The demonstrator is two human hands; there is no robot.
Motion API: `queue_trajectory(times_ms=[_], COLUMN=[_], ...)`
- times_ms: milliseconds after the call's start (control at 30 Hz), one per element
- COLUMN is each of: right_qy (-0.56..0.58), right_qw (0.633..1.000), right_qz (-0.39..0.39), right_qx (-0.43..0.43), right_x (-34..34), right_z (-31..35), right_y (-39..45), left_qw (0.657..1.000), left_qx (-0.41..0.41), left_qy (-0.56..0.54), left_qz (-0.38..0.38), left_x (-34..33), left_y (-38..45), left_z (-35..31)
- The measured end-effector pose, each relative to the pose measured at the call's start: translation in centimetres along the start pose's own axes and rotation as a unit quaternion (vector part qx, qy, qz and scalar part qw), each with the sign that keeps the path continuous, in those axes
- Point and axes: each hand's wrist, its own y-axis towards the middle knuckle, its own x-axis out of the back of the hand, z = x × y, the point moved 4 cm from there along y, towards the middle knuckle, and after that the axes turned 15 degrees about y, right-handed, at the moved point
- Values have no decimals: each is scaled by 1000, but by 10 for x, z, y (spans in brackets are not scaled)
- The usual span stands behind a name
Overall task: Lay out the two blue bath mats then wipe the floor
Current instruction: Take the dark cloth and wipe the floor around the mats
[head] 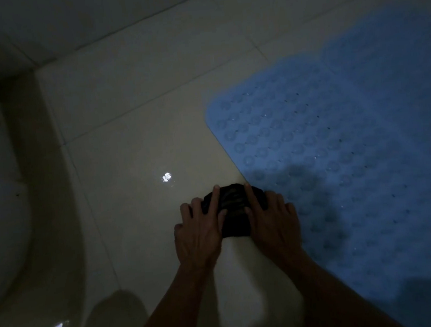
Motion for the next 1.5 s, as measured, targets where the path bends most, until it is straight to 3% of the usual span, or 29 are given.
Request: queue_trajectory(times_ms=[267, 667, 1500], right_qy=[13, 16, -29], right_qw=[999, 997, 995], right_qz=[32, 37, -58], right_qx=[34, 63, -81], right_x=[-5, -27, -52], right_z=[12, 24, 69], right_y=[62, 127, 281], left_qw=[997, 994, 992], left_qx=[68, 79, -124], left_qy=[-23, 7, 28], left_qz=[6, 74, -28], left_x=[12, 25, 48], left_y=[47, 119, 322], left_z=[10, 32, 99])
